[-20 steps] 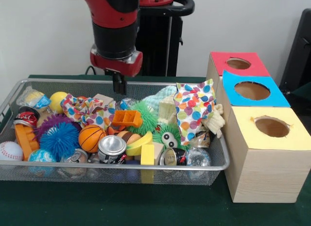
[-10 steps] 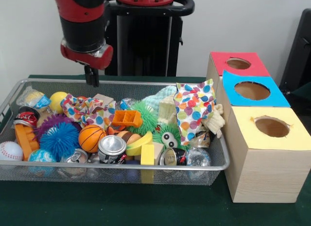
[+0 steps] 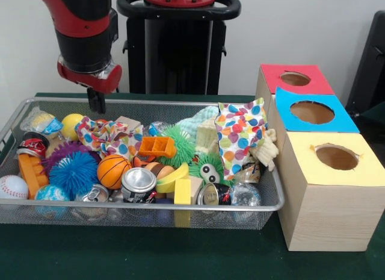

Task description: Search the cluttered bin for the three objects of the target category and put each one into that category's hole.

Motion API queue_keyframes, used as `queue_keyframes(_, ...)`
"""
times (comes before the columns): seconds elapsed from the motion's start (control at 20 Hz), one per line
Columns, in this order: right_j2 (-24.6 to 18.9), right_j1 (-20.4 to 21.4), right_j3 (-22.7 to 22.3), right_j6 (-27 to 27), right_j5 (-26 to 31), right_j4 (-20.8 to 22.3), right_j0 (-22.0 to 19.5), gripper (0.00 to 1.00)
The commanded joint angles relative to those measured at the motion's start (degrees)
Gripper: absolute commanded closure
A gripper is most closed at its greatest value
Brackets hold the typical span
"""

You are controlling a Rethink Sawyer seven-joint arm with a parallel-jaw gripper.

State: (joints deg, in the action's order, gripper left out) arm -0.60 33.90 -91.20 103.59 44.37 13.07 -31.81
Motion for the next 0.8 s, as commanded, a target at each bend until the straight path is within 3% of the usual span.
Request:
queue_keyframes(0.05, -6.2, -2.5, 2.0, -6.2, -1.2, 3.3, -1.2, 1.00)
queue_keyframes(0.8, -9.2, -6.8, 7.8, -10.6, -1.5, 8.2, -5.0, 1.00)
